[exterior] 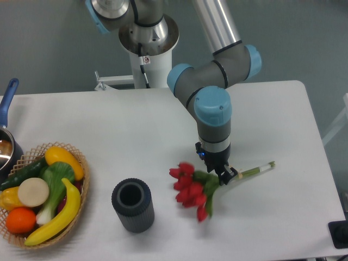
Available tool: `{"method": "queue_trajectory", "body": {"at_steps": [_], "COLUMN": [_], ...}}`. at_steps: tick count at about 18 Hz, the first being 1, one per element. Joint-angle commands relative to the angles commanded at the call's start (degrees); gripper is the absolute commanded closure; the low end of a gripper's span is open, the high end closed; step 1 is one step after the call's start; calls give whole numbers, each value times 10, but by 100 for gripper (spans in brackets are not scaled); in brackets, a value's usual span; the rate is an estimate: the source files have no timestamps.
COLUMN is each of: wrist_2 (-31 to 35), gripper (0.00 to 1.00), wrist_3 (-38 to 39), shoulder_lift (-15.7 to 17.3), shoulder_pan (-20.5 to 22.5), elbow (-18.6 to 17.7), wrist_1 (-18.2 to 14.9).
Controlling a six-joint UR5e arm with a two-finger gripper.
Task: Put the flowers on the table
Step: 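Lay the tulips flat on the table and open the gripper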
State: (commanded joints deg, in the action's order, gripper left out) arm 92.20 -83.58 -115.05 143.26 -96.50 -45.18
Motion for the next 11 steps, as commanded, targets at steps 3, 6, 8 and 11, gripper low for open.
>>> {"method": "queue_trajectory", "body": {"at_steps": [3, 6, 8, 11], "wrist_2": [-4, -26, -88, -223], "gripper": [0, 0, 0, 0], "wrist_3": [1, 7, 39, 131], "shoulder_lift": [5, 19, 40, 63], "shoulder_pan": [1, 4, 17, 60], "elbow": [5, 5, 11, 35], "wrist_1": [0, 1, 1, -1]}}
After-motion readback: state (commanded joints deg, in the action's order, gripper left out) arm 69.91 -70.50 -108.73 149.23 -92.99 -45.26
